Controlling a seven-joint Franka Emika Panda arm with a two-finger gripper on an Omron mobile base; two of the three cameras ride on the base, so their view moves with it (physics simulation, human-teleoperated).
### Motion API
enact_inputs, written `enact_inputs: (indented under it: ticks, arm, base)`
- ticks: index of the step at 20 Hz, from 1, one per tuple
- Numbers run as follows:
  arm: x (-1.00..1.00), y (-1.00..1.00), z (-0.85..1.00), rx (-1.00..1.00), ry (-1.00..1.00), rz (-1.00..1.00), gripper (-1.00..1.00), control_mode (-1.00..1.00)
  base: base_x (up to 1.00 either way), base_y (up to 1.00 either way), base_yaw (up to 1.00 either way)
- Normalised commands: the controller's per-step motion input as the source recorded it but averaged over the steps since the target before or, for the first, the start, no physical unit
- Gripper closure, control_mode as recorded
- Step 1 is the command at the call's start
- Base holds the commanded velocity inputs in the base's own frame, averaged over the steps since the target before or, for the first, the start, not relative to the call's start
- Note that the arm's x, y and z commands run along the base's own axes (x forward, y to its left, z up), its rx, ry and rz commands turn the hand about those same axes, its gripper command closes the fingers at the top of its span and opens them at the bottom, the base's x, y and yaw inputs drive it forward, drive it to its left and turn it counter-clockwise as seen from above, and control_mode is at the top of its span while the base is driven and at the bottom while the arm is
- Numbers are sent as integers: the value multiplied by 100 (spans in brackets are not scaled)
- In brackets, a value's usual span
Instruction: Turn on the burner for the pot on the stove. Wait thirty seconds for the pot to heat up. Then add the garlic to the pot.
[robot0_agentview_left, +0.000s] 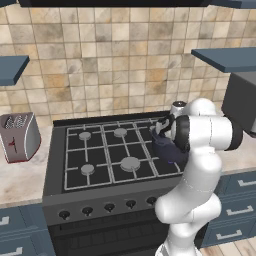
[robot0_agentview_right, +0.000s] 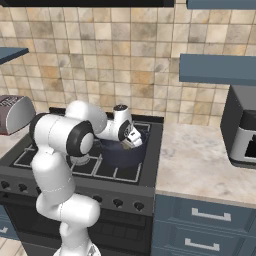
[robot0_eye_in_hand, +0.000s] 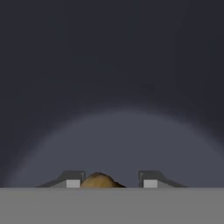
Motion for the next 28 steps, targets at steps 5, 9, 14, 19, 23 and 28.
enact_inputs:
  ticks: [5,9,14,19,23,28]
  arm:
    - [10,-5,-15,0,2,0,100,-100]
    - [-11,-19,-3,0,0,-1,100,-100]
    - [-42,-6,0,0,0,-3,-100,-100]
    - [-26,4,0,0,0,-6,-100,-100]
    - [-20,18,0,0,0,-6,-100,-100]
    - [-1,21,22,0,0,-5,-100,-100]
  base:
    - [0,0,0]
    - [0,0,0]
    - [0,0,0]
    - [0,0,0]
    - [0,0,0]
    - [0,0,0]
